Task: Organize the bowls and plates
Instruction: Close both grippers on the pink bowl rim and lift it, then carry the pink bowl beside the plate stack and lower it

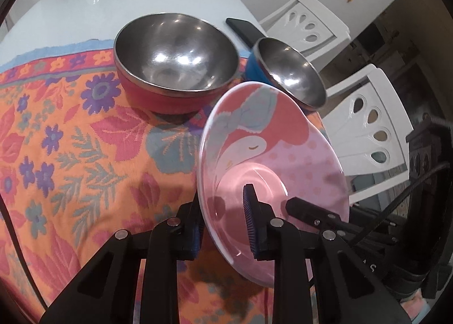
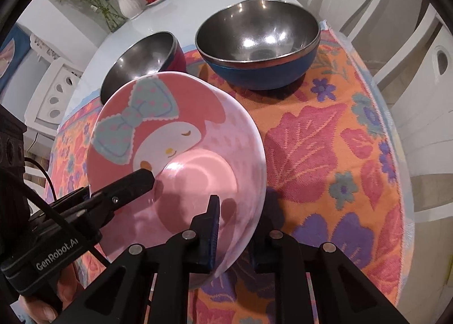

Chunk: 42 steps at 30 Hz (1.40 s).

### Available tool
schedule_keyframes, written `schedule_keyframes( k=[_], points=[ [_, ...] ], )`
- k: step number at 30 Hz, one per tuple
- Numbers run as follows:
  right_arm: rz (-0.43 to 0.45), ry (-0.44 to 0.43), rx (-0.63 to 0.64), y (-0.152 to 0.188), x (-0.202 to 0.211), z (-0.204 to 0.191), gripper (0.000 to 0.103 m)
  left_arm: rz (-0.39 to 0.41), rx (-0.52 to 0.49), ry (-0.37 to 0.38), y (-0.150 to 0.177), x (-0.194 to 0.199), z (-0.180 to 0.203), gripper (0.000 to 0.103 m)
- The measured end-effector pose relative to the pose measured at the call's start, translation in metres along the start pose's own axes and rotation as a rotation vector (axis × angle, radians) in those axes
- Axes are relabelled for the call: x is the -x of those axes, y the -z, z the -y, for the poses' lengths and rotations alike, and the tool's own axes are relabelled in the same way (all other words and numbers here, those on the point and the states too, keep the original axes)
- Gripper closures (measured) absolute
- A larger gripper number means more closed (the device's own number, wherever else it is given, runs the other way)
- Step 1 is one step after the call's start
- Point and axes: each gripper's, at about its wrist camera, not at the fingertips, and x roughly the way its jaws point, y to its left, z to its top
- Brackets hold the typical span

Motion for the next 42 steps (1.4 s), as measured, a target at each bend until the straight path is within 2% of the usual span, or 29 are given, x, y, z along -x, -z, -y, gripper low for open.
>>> schedule_keyframes(
  k=[6, 18, 23, 30, 34, 42],
  points=[
    [0.015, -0.023, 0.035, 0.016, 0.027, -0.001, 0.087, 0.017, 0.019, 0.047, 0.022, 0.027, 0.007, 0.081],
    [0.058, -0.008, 0.210, 0.055, 0.086, -0.036, 0.087, 0.073, -0.030, 0.028, 0.068, 0.095, 0.021, 0.082],
    [0.043, -0.013, 0.279, 0.074, 0.098, -0.052, 0.087, 0.073, -0.028, 0.035, 0.090, 0.118, 0.019, 0.082],
    [-0.032, -0.039, 0.326, 0.108, 0.083, -0.068, 0.087, 0.024, 0.016, -0.004, 0.131, 0.122, 0.006, 0.082],
    [-0.074, -0.046, 0.343, 0.118, 0.068, -0.074, 0.086, 0.014, 0.069, -0.009, 0.145, 0.115, -0.009, 0.082],
    [-0.154, -0.066, 0.326, 0.131, 0.040, -0.067, 0.086, -0.025, 0.090, -0.018, 0.163, 0.098, -0.021, 0.082]
  ],
)
